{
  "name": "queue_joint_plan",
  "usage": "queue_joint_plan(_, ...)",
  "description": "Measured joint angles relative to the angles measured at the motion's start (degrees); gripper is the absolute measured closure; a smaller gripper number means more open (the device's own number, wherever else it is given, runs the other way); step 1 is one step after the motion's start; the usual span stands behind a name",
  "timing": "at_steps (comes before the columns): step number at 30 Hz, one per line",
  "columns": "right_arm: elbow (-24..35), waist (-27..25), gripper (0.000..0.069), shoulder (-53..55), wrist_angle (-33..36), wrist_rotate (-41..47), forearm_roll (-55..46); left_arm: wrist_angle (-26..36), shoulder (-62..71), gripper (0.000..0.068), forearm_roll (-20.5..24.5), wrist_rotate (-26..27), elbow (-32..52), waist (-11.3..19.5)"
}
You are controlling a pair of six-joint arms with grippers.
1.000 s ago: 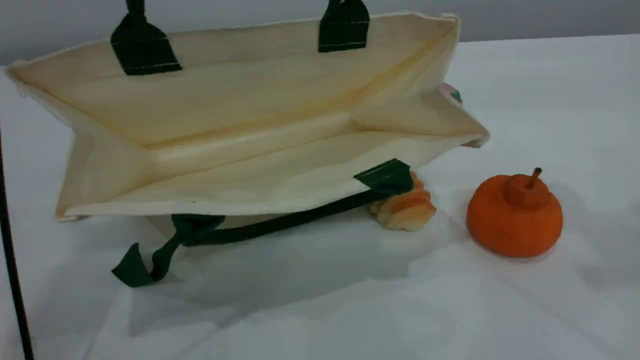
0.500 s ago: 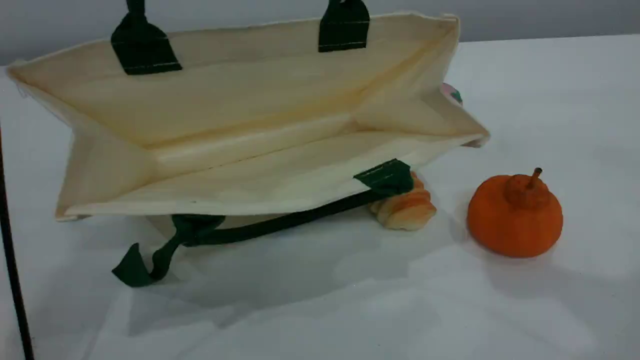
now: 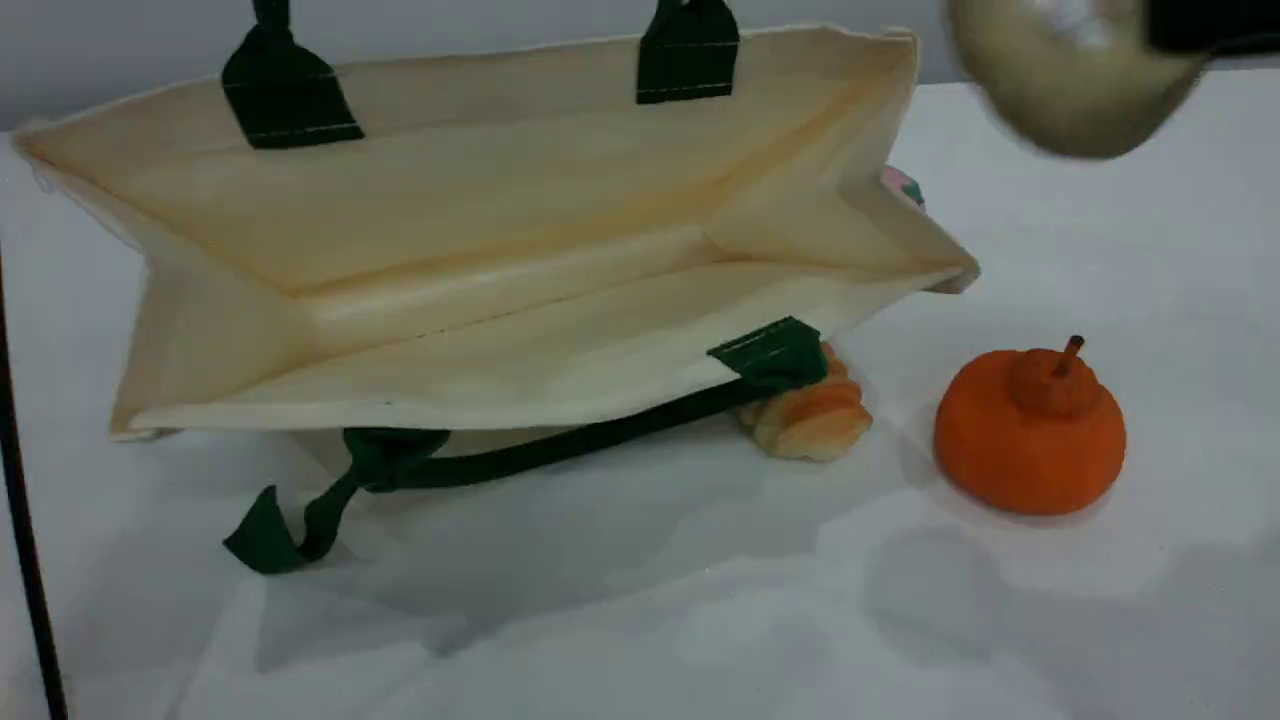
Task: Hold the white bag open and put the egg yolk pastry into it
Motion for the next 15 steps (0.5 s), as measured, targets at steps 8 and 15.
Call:
queue_joint_plan(8, 0.0, 17.6, 0.0660, 11.9, -15.1, -12.0, 14.6, 0.0, 0.0, 0.0584, 0.0, 0.0, 0.0, 0.0)
queue_joint_plan(15, -5.3, 18.7, 0.0660, 23.3, -8.4, -18.8, 18.7, 0.0, 0.0, 0.0584, 0.0, 0.0, 0.0, 0.0)
